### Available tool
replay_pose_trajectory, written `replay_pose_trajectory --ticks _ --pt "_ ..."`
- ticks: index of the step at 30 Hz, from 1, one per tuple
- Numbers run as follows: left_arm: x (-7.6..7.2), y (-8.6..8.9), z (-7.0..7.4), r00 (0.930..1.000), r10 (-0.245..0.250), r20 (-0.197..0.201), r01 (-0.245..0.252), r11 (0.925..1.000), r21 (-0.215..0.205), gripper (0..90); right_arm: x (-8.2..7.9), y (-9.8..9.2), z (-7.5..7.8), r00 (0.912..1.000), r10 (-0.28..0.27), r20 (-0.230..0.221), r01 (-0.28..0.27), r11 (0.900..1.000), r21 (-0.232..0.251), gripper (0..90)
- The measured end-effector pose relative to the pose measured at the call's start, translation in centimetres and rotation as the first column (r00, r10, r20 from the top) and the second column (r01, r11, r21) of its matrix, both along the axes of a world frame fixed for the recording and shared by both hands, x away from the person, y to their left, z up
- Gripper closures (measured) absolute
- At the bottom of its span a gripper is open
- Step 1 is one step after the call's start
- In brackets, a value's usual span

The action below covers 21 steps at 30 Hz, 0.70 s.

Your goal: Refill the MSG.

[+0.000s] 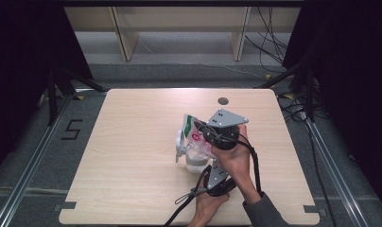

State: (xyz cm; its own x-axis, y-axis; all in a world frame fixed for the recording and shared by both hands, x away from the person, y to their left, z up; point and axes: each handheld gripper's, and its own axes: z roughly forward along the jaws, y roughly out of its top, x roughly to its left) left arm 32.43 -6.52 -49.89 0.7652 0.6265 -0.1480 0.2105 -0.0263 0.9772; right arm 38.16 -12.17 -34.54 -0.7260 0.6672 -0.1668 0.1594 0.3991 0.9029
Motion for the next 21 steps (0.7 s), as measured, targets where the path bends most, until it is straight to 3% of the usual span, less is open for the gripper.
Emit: replay_pose_trajectory --ticks 7,13,14,17,19,21 --pt "0.07 0.02 0.01 1.0 -0.002 -0.001 0.002 1.0 -0.002 78.2 -0.01 0.17 -0.01 1.0 0.006 0.004 -0.006 1.0 -0.006 89.4" --pt "0.11 -0.03 0.04 1.0 -0.003 0.001 0.003 1.0 -0.001 78.1 -0.16 0.18 0.03 0.9996 0.007 -0.028 -0.007 1.0 0.004 89.4" --pt "-0.06 -0.76 0.03 0.9999 -0.008 -0.012 0.006 0.9951 -0.099 78.1 -0.15 0.18 0.03 0.9997 0.007 -0.024 -0.007 1.0 0.0 89.4" --pt "-0.07 -0.73 0.04 0.9999 0.0 -0.014 -0.002 0.9954 -0.095 78.1 -0.1 0.12 0.07 0.9998 0.007 -0.018 -0.007 1.0 -0.002 89.4" --pt "-0.11 -0.77 0.04 0.9999 0.005 -0.015 -0.006 0.9952 -0.097 78.1 0.01 0.04 0.08 1.0 0.002 0.009 -0.002 1.0 -0.007 89.4" --pt "-0.19 -0.71 0.08 0.9998 0.01 -0.015 -0.011 0.9959 -0.089 78.1 -0.11 0.1 0.07 0.9998 0.005 -0.017 -0.005 1.0 -0.001 89.4"
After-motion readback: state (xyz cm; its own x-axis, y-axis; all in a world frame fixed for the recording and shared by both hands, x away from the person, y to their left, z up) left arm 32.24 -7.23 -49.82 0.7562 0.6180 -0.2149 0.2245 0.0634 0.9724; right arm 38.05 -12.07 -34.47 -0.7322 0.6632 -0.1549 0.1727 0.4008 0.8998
